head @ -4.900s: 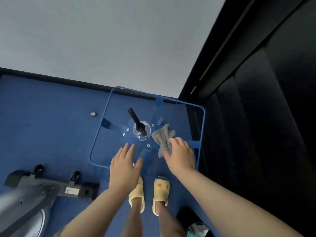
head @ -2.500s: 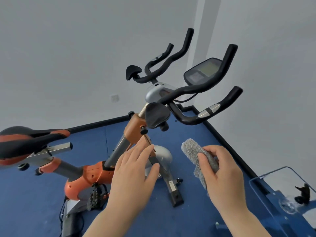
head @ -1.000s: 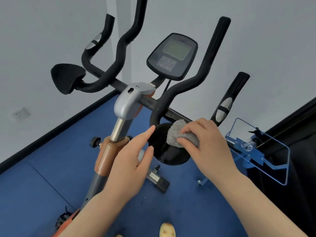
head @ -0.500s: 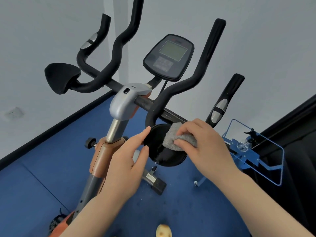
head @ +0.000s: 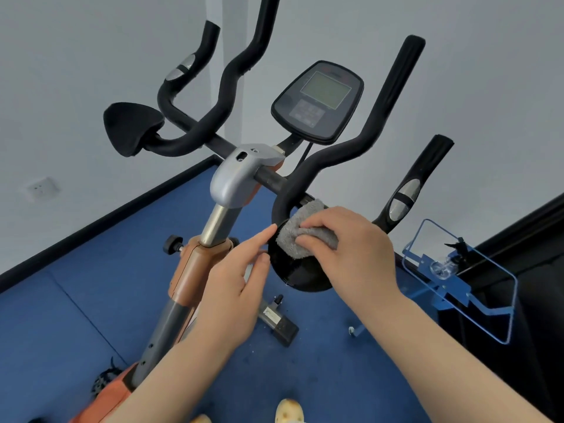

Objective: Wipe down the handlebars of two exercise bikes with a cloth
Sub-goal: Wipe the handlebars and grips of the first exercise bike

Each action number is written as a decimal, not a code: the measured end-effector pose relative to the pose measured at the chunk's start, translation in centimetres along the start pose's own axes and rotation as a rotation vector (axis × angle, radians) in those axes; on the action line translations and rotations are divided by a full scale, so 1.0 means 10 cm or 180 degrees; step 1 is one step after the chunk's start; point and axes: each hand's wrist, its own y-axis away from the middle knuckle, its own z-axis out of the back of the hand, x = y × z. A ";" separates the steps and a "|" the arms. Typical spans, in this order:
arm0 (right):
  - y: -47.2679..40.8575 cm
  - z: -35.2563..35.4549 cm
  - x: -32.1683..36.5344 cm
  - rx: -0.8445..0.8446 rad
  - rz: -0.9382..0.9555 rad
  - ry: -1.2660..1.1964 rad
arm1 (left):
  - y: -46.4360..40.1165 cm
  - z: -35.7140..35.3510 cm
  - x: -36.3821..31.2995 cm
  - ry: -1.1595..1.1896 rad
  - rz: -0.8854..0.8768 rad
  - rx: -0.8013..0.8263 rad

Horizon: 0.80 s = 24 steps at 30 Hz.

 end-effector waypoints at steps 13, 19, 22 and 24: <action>0.16 0.02 -0.03 0.0066 0.0178 -0.0242 | -0.01 -0.06 0.10 0.0576 0.0279 0.0032; 0.17 -0.23 0.11 0.0020 0.0437 0.0543 | 0.03 -0.10 0.09 0.0690 0.0162 -0.0295; 0.17 -0.10 0.04 0.0577 0.0697 0.0702 | 0.07 -0.15 0.11 0.1031 0.0426 -0.0208; 0.14 0.04 0.00 0.1146 0.0786 0.0686 | 0.07 -0.17 0.09 0.1154 0.0547 -0.0149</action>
